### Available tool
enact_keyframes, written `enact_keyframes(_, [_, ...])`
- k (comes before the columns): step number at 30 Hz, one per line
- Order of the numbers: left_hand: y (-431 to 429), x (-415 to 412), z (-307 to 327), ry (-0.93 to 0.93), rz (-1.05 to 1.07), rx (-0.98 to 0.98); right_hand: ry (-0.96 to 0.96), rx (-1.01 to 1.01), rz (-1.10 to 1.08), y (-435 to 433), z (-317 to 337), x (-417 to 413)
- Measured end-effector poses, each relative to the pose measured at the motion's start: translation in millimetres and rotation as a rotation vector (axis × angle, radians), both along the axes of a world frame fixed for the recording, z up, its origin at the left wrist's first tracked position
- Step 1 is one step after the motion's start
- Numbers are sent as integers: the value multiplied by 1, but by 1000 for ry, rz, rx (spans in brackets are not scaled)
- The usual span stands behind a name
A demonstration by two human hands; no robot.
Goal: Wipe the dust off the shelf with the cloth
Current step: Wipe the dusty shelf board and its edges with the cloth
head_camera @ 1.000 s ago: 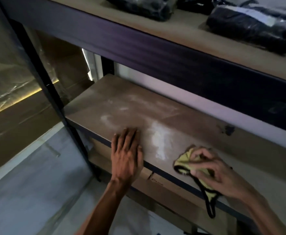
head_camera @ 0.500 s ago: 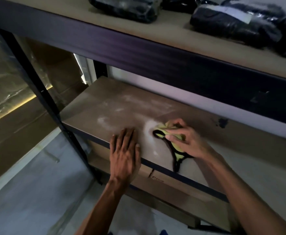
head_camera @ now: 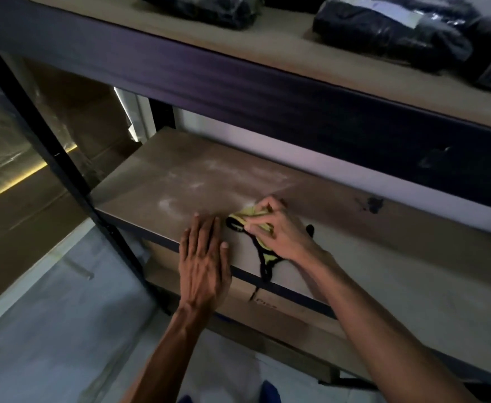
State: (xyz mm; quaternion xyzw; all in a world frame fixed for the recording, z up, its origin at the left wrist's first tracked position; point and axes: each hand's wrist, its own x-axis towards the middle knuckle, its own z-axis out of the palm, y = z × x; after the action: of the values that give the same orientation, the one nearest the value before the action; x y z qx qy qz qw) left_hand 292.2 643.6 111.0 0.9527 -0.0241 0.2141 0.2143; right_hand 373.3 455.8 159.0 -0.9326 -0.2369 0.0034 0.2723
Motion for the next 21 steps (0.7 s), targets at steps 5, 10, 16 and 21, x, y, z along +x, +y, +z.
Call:
enact_keyframes(5, [18, 3, -3, 17, 61, 33, 52, 63, 60, -29, 25, -19])
enact_keyframes(10, [18, 4, -3, 18, 83, 36, 164, -29, 202, -59, 17, -59])
enact_keyframes(16, [16, 6, -5, -35, 92, 26, -47, -49, 54, 12, 5, -20])
enact_keyframes(21, [18, 6, -4, -26, 80, 56, 75, 186, -39, -5, 23, -15])
